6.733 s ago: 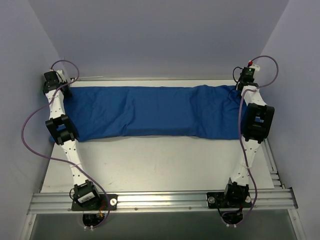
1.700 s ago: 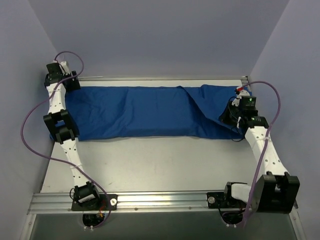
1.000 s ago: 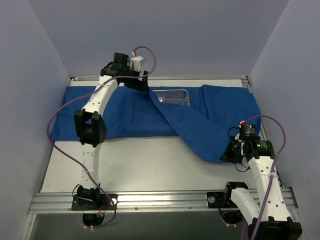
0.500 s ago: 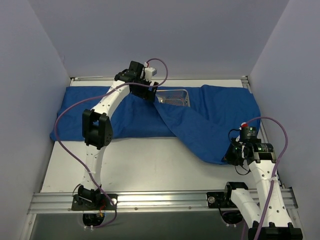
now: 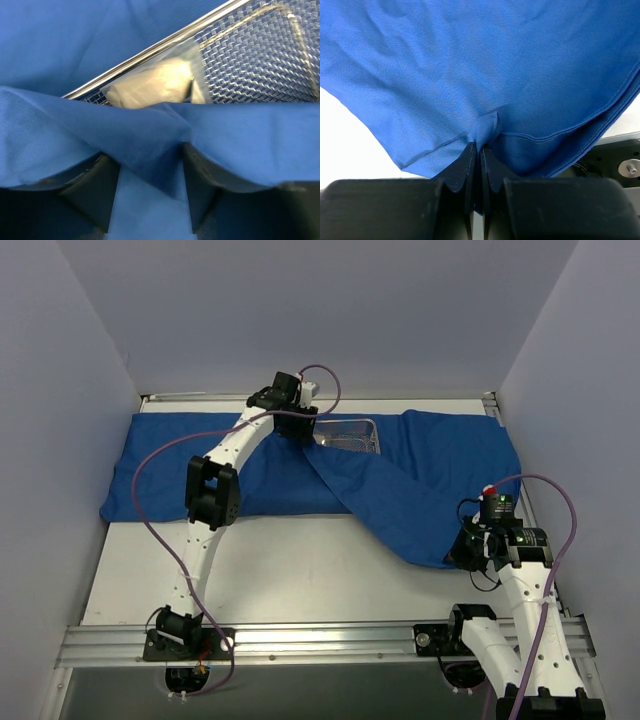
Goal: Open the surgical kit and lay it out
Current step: Open the surgical kit at the center of the board.
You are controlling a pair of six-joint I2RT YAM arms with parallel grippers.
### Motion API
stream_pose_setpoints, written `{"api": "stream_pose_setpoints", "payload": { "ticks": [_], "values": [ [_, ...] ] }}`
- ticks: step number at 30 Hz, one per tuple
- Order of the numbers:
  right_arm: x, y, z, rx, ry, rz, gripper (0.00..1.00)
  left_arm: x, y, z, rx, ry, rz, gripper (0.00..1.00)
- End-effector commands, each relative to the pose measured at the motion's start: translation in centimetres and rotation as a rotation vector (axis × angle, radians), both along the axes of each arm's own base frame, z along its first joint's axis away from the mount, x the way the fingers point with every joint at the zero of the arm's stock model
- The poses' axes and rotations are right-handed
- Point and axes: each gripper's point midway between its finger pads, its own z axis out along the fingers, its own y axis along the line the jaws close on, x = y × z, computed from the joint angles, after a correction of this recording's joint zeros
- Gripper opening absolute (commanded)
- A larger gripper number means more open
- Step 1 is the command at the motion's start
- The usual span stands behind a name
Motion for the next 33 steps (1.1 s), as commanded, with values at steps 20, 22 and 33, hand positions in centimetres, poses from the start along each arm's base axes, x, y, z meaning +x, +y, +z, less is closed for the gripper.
{"api": "stream_pose_setpoints", "payload": {
  "ticks": [20,22,33],
  "values": [
    [9.0,-4.1,6.1,-0.153,-0.353,-0.225,0.0,-15.5,8.7,11.3,0.007,-0.015,-0.109,0.02],
    [9.7,-4.3,5.5,-0.165,-0.353,-0.22,0.0,-18.6,9.4,12.1,0.029,-0.009,-0.163,0.02],
    [13.2,-4.8,6.8,-0.205,-0.459,-0.187,0.0,-36.4,13.0,9.6,0.192,0.28,-0.579,0.41]
  ]
}}
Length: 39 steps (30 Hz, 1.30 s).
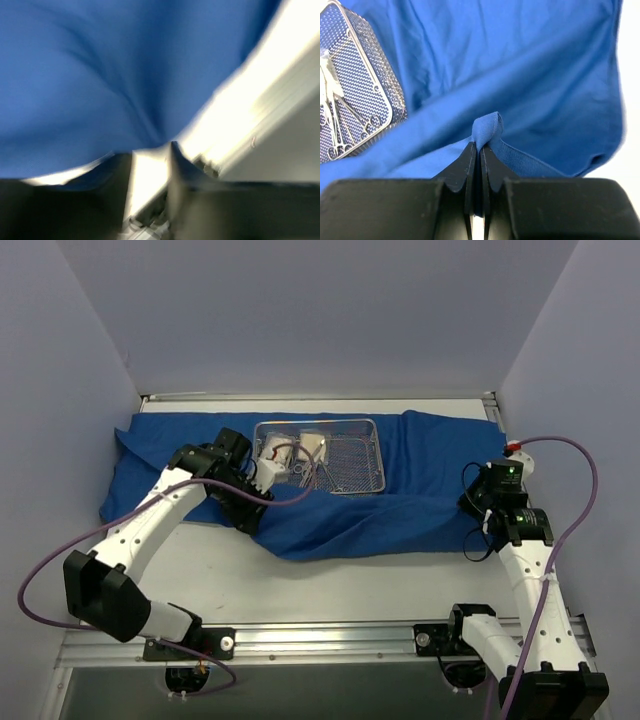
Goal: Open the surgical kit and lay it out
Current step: Open the surgical kit at the center of the board.
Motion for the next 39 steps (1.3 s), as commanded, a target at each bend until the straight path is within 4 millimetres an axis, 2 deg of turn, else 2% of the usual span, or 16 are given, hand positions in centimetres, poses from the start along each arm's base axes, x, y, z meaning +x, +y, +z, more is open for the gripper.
{"api": "stream_pose_setpoints", "payload": {
  "ticks": [1,4,7,9,11,12,13,15,16,18,24,27,29,30,33,39],
  "values": [
    [1.5,-0.8,0.7,-0.055,-0.053,0.0,0.0,-7.2,1.1,1.8,0.019,0.068,-0.257,0.51],
    [1.7,-1.0,0.7,-0.076,-0.058,0.005,0.0,-10.9,0.9,3.0,0.05,0.06,-0.409,0.77],
    [1.9,-1.3,0.9,-0.097,-0.063,0.003,0.0,-12.3,0.6,4.5,0.023,0.031,-0.445,0.84],
    [2.0,-1.4,0.9,-0.103,-0.061,0.006,0.0,-10.0,1.4,5.2,0.076,-0.069,-0.351,0.87],
    [2.2,-1.6,0.9,-0.115,-0.059,0.003,0.0,-5.7,2.2,6.1,0.09,-0.219,-0.183,0.91],
    [2.2,-1.7,0.7,-0.119,-0.056,0.0,0.0,-2.3,5.5,6.1,0.145,-0.266,-0.006,0.91],
    [2.3,-1.9,0.7,-0.128,-0.057,-0.004,0.0,1.3,6.8,6.8,0.135,-0.358,0.11,0.91],
    [2.5,-2.1,0.3,-0.131,-0.05,-0.008,0.0,5.6,10.5,7.4,0.123,-0.421,0.308,0.85],
    [2.7,-2.1,0.3,-0.129,-0.055,-0.008,0.0,9.0,14.7,7.4,0.11,-0.454,0.498,0.84],
    [3.0,-2.0,-0.1,-0.126,-0.046,-0.001,0.0,12.9,20.0,7.0,0.046,-0.47,0.728,0.8],
    [3.4,-2.0,-0.8,-0.122,-0.037,0.003,0.0,19.1,25.8,3.7,-0.044,-0.447,0.975,0.87],
    [3.8,-2.1,-1.0,-0.133,-0.032,0.012,0.0,21.9,27.4,-0.9,-0.005,-0.352,1.029,0.9],
    [3.9,-2.5,-1.2,-0.147,-0.011,0.005,0.0,23.4,29.5,-1.4,0.001,-0.365,1.11,0.9],
    [3.9,-2.4,-1.3,-0.148,-0.005,0.01,0.0,24.1,30.1,-3.3,-0.016,-0.32,1.164,0.9],
    [3.9,-2.4,-1.5,-0.144,0.016,0.013,0.0,26.3,32.8,-4.5,-0.061,-0.341,1.244,0.89],
    [3.5,-2.4,-1.6,-0.12,0.006,-0.028,0.0,31.2,35.0,-5.8,-0.046,-0.391,1.279,0.84]
  ]
}}
